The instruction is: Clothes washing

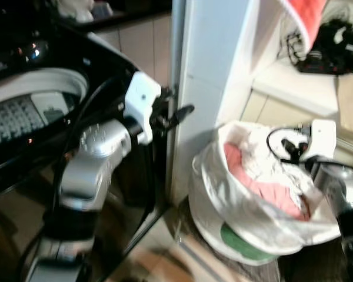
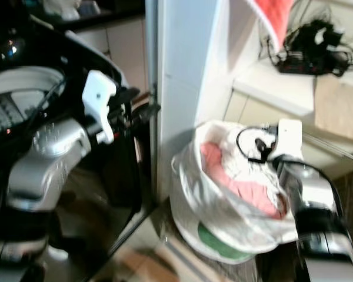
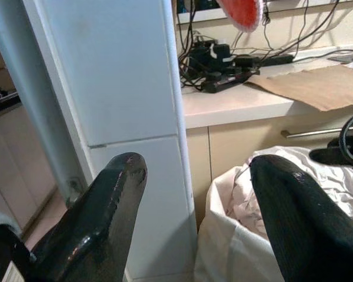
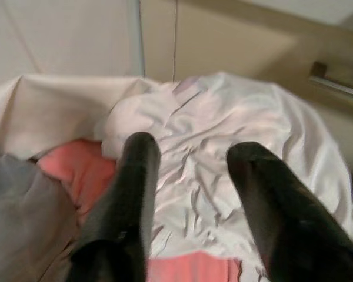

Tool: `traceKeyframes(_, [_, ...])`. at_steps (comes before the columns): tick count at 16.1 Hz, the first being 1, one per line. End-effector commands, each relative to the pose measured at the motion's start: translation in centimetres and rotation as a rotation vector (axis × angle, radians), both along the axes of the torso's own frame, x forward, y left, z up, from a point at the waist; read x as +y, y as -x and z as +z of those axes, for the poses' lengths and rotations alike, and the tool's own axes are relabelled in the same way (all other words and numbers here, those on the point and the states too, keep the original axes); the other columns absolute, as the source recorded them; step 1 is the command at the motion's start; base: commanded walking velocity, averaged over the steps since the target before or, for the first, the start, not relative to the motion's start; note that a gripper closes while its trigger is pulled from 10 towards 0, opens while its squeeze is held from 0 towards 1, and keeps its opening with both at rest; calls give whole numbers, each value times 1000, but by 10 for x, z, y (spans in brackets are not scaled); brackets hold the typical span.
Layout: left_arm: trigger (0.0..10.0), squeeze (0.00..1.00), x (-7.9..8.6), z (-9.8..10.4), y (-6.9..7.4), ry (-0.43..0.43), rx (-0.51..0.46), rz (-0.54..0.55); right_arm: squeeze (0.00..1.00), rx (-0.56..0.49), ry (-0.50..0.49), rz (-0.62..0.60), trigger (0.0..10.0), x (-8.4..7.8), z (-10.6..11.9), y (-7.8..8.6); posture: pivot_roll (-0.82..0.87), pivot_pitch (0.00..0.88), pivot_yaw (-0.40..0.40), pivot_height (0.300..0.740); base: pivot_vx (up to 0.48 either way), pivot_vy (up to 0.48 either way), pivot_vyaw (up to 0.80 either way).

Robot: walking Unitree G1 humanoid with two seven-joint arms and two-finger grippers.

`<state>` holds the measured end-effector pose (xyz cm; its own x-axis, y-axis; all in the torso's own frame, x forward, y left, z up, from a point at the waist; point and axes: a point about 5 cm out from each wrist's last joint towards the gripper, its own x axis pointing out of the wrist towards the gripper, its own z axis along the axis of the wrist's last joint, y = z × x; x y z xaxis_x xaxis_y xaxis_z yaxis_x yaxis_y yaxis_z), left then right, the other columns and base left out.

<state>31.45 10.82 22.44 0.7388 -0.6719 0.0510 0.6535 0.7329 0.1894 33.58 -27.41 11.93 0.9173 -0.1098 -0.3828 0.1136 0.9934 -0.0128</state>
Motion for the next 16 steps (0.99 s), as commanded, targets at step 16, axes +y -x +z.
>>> traceKeyframes(16, [10000, 0, 55, 32, 78, -213, -56, -86, 1000, 55, 36, -332, 10000, -34, -36, 6, 365, 233, 8, 740, 0, 0, 0])
